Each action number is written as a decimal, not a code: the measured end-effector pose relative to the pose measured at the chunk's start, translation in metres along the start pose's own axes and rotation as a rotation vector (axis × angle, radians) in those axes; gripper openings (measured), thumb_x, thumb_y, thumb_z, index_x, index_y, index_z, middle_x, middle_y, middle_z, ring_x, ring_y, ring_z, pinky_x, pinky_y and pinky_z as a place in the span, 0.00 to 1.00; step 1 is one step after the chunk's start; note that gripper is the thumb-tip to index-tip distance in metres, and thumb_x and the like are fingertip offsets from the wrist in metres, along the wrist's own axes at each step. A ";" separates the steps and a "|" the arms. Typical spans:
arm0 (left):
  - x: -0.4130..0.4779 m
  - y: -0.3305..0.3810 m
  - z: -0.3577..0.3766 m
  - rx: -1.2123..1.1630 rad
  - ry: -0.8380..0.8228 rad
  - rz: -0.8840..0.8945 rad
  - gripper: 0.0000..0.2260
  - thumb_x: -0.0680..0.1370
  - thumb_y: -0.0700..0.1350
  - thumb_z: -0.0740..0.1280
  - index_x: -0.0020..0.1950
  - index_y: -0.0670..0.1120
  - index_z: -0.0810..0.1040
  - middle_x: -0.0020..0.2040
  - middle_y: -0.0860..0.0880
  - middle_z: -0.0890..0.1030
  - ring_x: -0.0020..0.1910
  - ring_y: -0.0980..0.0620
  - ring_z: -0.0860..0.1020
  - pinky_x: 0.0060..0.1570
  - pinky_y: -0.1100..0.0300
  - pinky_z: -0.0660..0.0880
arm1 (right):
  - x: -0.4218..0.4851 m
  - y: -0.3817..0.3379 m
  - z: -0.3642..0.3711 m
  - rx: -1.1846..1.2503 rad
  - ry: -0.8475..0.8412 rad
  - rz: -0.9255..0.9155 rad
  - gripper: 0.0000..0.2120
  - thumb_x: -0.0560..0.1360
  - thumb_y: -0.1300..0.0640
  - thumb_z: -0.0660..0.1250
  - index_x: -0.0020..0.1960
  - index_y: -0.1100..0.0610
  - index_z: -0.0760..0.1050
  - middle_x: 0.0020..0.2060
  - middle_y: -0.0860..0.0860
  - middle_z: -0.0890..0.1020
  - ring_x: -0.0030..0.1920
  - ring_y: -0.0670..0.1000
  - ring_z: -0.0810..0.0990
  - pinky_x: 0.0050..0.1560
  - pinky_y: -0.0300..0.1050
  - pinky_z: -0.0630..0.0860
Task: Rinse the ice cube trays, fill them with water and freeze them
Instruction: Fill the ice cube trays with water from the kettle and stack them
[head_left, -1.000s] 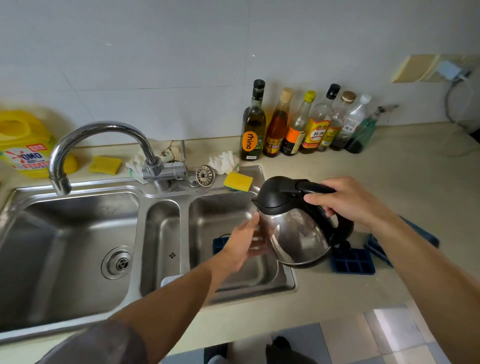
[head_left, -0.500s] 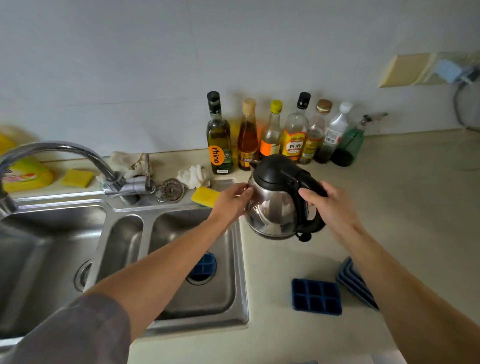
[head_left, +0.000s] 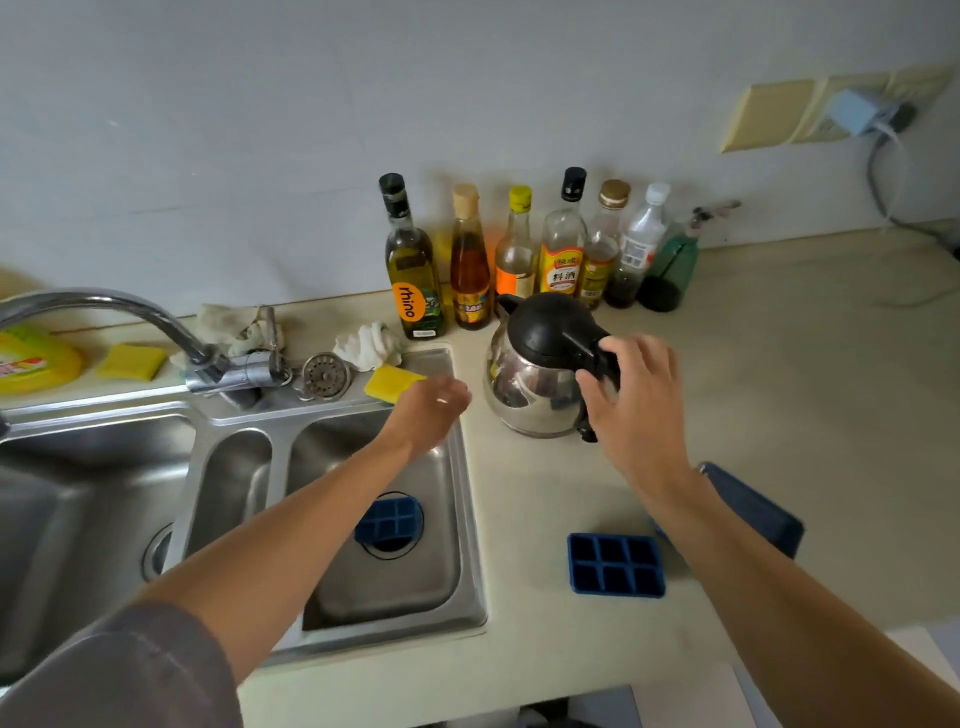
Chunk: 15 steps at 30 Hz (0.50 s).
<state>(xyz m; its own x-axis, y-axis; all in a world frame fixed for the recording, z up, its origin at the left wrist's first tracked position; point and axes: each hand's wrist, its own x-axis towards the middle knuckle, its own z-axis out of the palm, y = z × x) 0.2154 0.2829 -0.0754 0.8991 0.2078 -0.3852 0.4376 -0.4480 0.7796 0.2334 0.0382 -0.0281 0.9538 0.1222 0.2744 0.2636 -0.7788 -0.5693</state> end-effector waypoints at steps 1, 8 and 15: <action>-0.009 -0.016 -0.012 0.075 0.033 0.002 0.10 0.83 0.46 0.63 0.56 0.43 0.82 0.54 0.44 0.84 0.55 0.43 0.81 0.58 0.48 0.78 | -0.008 -0.013 0.004 0.049 -0.006 -0.066 0.11 0.78 0.56 0.71 0.59 0.58 0.77 0.57 0.55 0.77 0.59 0.53 0.74 0.57 0.45 0.71; -0.092 -0.161 -0.112 0.253 0.206 -0.220 0.05 0.81 0.47 0.68 0.44 0.51 0.79 0.39 0.53 0.80 0.40 0.52 0.80 0.34 0.66 0.70 | -0.084 -0.118 0.116 0.249 -0.625 -0.013 0.06 0.79 0.52 0.69 0.47 0.54 0.79 0.39 0.48 0.82 0.41 0.47 0.79 0.44 0.45 0.77; -0.165 -0.282 -0.164 0.390 0.158 -0.457 0.09 0.78 0.51 0.70 0.42 0.48 0.77 0.39 0.49 0.82 0.43 0.45 0.81 0.42 0.55 0.76 | -0.177 -0.172 0.244 0.159 -1.025 0.221 0.14 0.79 0.49 0.69 0.38 0.55 0.74 0.31 0.46 0.79 0.32 0.48 0.76 0.36 0.42 0.70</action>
<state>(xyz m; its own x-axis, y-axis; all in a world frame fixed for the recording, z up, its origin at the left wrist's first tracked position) -0.0547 0.5174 -0.1504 0.6259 0.5662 -0.5363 0.7691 -0.5623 0.3040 0.0545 0.3007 -0.1679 0.6294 0.5057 -0.5900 0.0140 -0.7665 -0.6421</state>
